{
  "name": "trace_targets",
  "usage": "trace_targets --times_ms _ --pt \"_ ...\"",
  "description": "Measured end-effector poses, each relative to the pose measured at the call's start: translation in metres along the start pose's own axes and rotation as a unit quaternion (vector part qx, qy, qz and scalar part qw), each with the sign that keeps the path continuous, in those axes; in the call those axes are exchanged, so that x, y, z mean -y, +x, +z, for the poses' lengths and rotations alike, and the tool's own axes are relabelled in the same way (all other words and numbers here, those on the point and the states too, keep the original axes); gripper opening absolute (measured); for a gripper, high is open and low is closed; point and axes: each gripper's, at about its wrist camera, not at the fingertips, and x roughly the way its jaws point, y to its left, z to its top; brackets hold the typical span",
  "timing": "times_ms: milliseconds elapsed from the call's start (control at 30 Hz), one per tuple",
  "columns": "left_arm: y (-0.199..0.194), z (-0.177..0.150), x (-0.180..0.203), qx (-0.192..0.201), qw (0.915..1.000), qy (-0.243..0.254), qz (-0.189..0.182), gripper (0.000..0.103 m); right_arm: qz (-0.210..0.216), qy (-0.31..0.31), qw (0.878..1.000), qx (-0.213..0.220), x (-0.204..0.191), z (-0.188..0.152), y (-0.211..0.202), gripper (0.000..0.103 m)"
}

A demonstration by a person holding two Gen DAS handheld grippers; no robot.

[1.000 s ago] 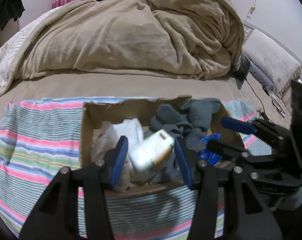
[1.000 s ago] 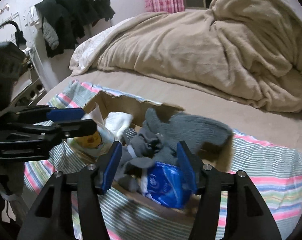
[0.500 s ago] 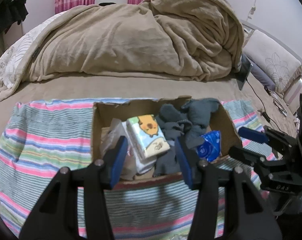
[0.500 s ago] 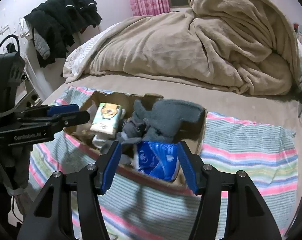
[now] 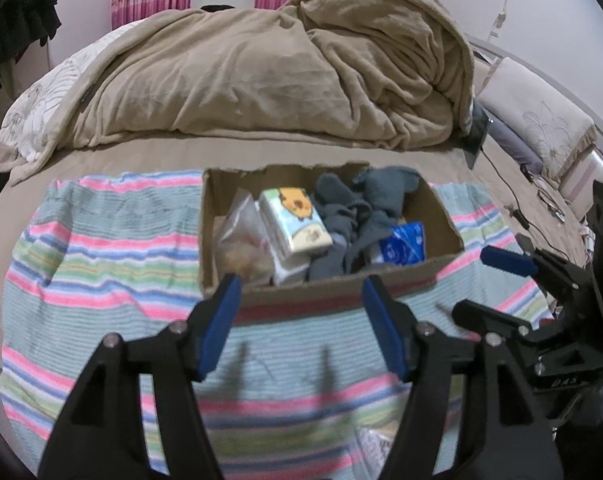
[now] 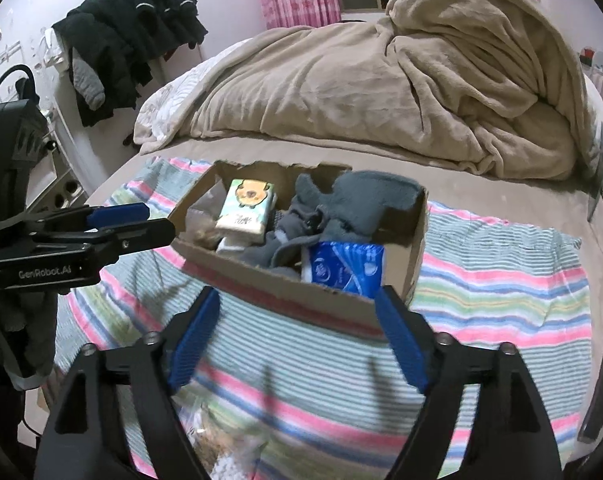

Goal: Organize objects
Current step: 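Move the right tool down to the clear cotton swab bag and grasp it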

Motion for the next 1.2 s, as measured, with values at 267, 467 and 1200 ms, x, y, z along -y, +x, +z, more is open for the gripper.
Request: trace_targets --times_ms 267,467,1200 --pt "-0.017 -0.026 -0.004 -0.002 1.0000 -0.004 -0.004 0.065 -0.007 -0.003 1.000 -0.008 -0.017 -0.015 -0.007 0.090" --pt "-0.032 -0.046 -0.007 -0.002 0.9999 -0.010 -0.008 0.065 -0.012 0.000 1.000 -0.018 -0.028 -0.031 -0.010 0.090" --pt "-0.033 -0.112 -0.012 -0.049 0.9984 -0.021 -0.019 0.065 -0.007 0.018 0.995 -0.096 -0.048 -0.095 0.016 0.090"
